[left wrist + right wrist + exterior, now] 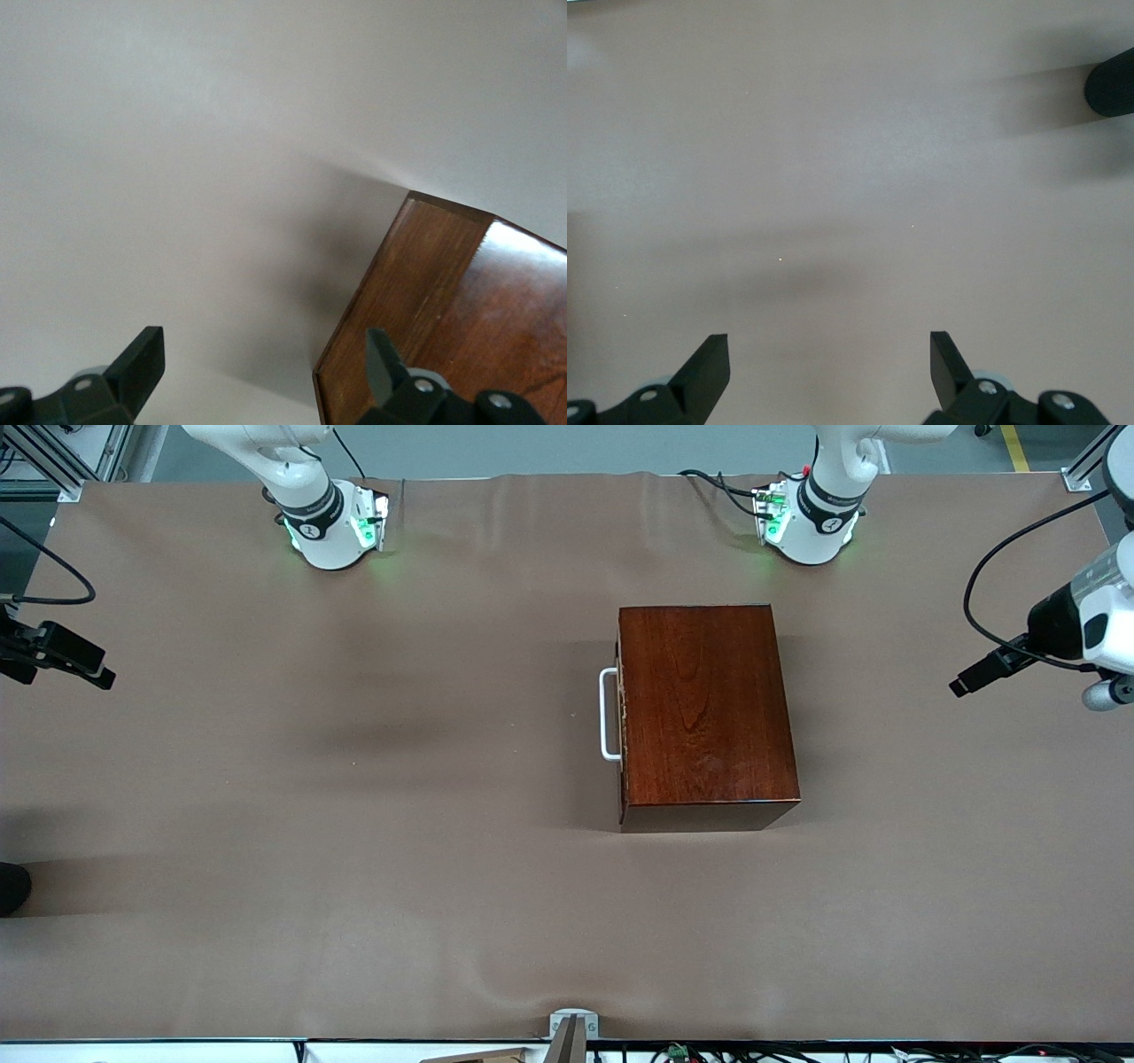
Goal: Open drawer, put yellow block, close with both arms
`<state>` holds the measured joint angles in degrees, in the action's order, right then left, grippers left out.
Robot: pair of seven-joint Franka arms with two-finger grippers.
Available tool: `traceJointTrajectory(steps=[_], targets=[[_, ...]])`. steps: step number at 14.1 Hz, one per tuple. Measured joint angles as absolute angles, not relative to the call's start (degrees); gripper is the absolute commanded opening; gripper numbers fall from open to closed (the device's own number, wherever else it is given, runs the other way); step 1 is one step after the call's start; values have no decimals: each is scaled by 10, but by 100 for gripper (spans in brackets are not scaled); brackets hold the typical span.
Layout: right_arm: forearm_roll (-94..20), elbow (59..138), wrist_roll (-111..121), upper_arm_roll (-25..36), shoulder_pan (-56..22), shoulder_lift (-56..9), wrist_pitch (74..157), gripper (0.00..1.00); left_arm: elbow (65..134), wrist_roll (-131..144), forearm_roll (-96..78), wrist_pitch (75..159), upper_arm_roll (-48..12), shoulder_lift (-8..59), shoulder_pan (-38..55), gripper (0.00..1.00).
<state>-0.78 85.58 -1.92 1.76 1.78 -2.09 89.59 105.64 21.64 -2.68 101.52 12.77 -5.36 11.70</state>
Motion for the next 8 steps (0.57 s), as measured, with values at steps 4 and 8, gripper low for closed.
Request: traceJointTrajectory(steps=[4,8], targets=[[-8,856,-19,18,18,-21,896,100,1018,149,-27,990,43,-49,47,100],[-8,856,-19,18,18,-21,896,100,963,128,7,932,5,-25,39,100]])
